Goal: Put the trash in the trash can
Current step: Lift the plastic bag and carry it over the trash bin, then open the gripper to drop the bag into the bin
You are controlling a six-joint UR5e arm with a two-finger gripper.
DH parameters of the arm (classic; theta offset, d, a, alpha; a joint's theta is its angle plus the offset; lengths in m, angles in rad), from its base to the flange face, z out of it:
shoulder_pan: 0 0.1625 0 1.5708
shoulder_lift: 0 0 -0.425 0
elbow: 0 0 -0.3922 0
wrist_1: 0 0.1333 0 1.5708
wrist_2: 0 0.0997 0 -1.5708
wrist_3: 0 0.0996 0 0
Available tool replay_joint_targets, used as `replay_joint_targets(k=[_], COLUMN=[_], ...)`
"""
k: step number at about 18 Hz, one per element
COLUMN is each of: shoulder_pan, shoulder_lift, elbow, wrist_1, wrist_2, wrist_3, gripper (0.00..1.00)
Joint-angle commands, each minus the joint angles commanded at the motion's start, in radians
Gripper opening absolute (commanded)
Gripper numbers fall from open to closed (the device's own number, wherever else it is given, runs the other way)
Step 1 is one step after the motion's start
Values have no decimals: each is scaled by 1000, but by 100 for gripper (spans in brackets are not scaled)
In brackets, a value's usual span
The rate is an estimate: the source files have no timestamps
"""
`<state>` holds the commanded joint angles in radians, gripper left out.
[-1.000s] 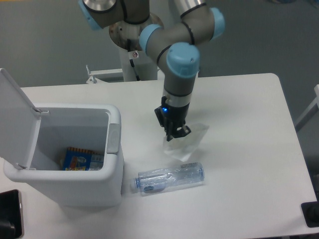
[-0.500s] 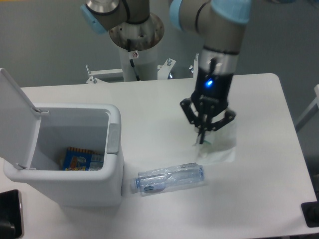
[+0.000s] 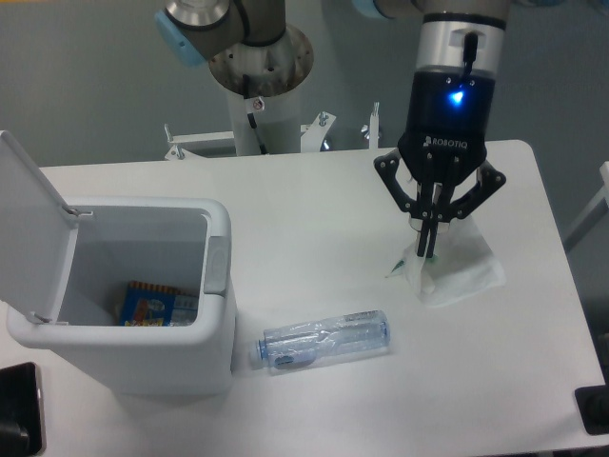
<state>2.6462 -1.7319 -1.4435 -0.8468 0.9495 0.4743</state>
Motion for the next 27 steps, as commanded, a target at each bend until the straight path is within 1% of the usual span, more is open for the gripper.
replay_joint_targets(k=[2,6,12,14,16,18,21,25,27], shoulder_pan=[-55,-117,-184,-209,-224,-250,-285,-327,-341], shoulder_lift=[2,5,18,20,38,43,52,54,66], elbow=[-11,-12,-15,-31,-52,-64,-101,-123,-133], wrist_1=[-2,0,-2,-2,0,0,0,0,0], wrist_2=[-14,-15,-15,-14,-14,-14,-12,-12,-12], wrist_3=[-43,-114,-195,-223,-227,-227,-215,-215,-215], gripper=[4,4,4,4,4,4,4,6,7])
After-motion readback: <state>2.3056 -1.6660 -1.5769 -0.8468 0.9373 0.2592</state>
